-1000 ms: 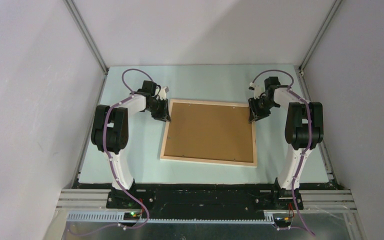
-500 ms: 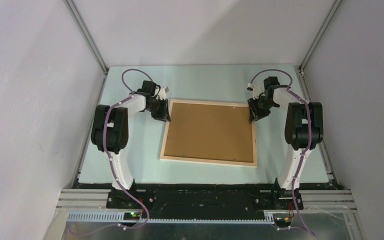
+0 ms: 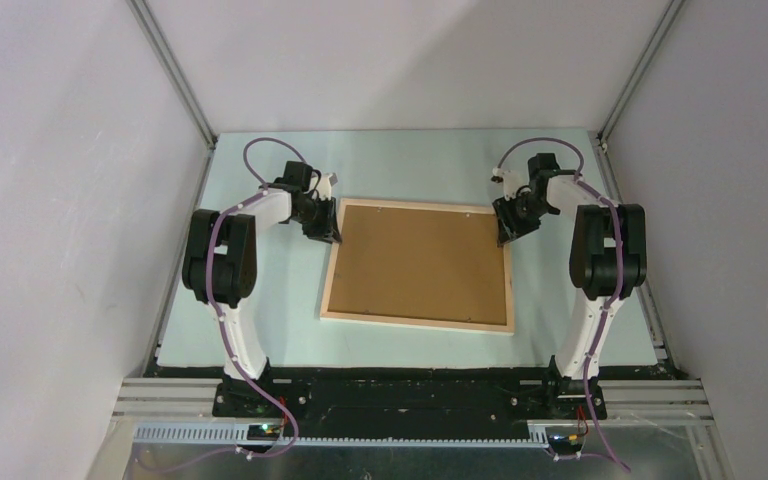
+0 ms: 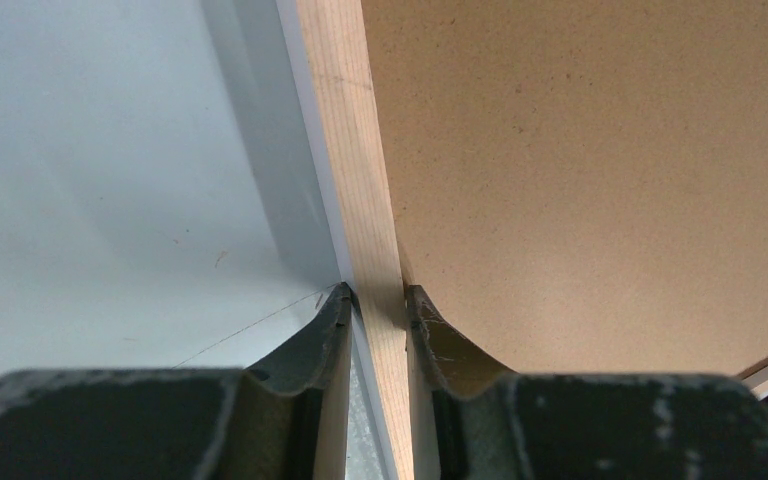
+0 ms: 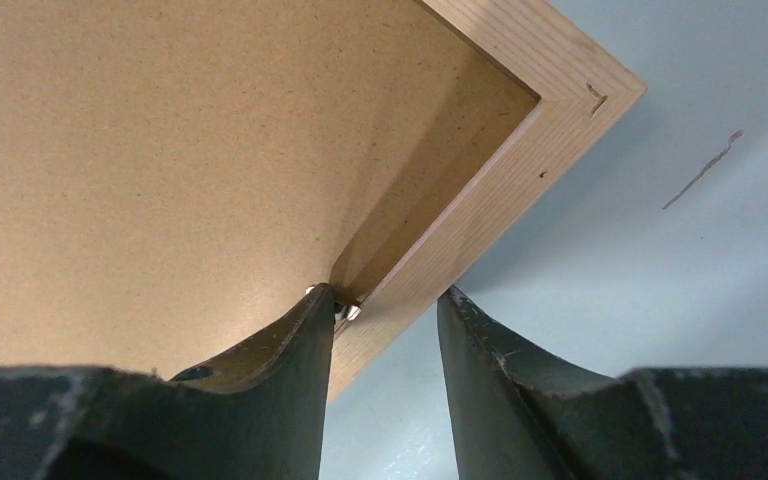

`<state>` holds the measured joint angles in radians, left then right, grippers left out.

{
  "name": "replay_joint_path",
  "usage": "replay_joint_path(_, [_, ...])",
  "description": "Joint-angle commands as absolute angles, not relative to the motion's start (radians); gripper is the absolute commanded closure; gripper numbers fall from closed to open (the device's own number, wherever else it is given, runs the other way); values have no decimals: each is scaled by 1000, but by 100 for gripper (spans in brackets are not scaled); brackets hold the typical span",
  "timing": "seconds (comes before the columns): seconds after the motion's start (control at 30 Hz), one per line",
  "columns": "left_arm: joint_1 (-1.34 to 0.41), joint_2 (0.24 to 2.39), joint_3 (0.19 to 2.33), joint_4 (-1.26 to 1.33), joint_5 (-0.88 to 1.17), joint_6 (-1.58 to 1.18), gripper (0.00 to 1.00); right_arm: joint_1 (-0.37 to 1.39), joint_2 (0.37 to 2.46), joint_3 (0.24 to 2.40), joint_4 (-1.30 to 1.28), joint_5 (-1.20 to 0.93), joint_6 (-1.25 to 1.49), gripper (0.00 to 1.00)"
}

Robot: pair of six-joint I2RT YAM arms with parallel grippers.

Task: Put the photo into the frame

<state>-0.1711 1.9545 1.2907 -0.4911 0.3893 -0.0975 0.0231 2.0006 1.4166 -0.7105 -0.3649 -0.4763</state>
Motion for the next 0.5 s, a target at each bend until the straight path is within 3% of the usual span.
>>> replay_joint_path(0.0, [-177, 1996, 1288, -519, 413, -89, 100, -31, 2025, 1453, -751, -373, -471, 54])
replay_joint_path(0.2, [-177, 1996, 1289, -519, 412, -91, 100, -113, 2054, 1518, -791, -507, -324, 53])
replay_joint_path(0.47, [-177, 1996, 1288, -519, 411, -92, 100, -128, 2027, 1474, -761, -507, -271, 52])
